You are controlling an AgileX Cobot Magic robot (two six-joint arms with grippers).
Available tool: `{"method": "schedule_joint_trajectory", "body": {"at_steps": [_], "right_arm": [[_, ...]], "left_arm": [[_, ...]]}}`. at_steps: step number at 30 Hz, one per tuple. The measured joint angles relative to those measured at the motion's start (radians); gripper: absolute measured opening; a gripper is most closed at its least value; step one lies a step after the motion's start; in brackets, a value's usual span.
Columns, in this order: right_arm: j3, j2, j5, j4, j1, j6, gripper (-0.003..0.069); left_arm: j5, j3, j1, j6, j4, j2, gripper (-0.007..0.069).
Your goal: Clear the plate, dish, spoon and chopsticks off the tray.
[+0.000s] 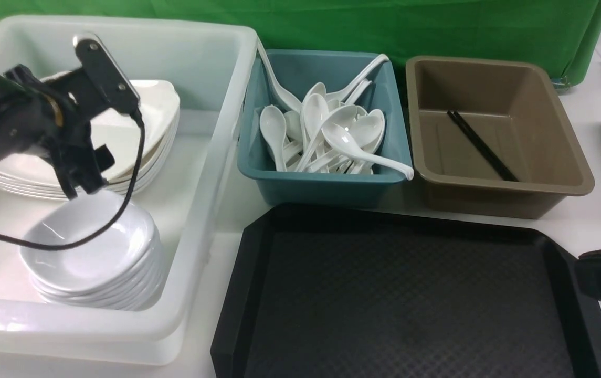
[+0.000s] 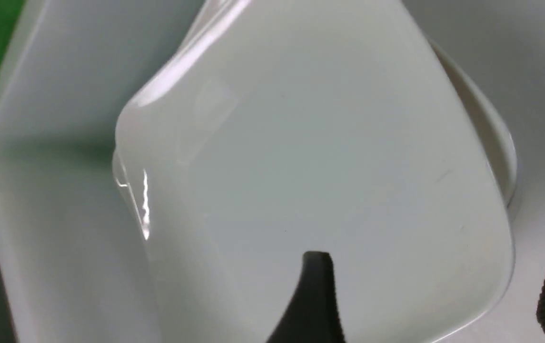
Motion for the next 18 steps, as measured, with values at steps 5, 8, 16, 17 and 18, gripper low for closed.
{"method": "schedule_joint_trajectory", "body": {"at_steps": [5, 8, 16, 17, 18], "right_arm": [[0.0, 0.0, -0.001, 0.0, 0.0, -0.017, 0.0029], [0.0, 0.0, -0.001, 0.0, 0.0, -0.02, 0.0033], [0.0, 0.0, 0.007, 0.0, 0.0, -0.022, 0.0035], [0.0, 0.0, 0.008, -0.001, 0.0, -0.022, 0.0035], [0.0, 0.0, 0.01, -0.002, 0.0, -0.02, 0.0035]], "left_arm": [[0.013, 0.0, 0.0, 0.0, -0.189, -0.108, 0.0596], [0.048, 0.0, -0.022, 0.0, -0.506, -0.267, 0.0507], [0.207, 0.095, -0.086, 0.14, -0.938, -0.698, 0.0052], [0.209, 0.133, -0.09, 0.173, -0.974, -0.755, 0.0029], [0.212, 0.153, -0.09, 0.192, -0.997, -0.799, 0.0022]]}}
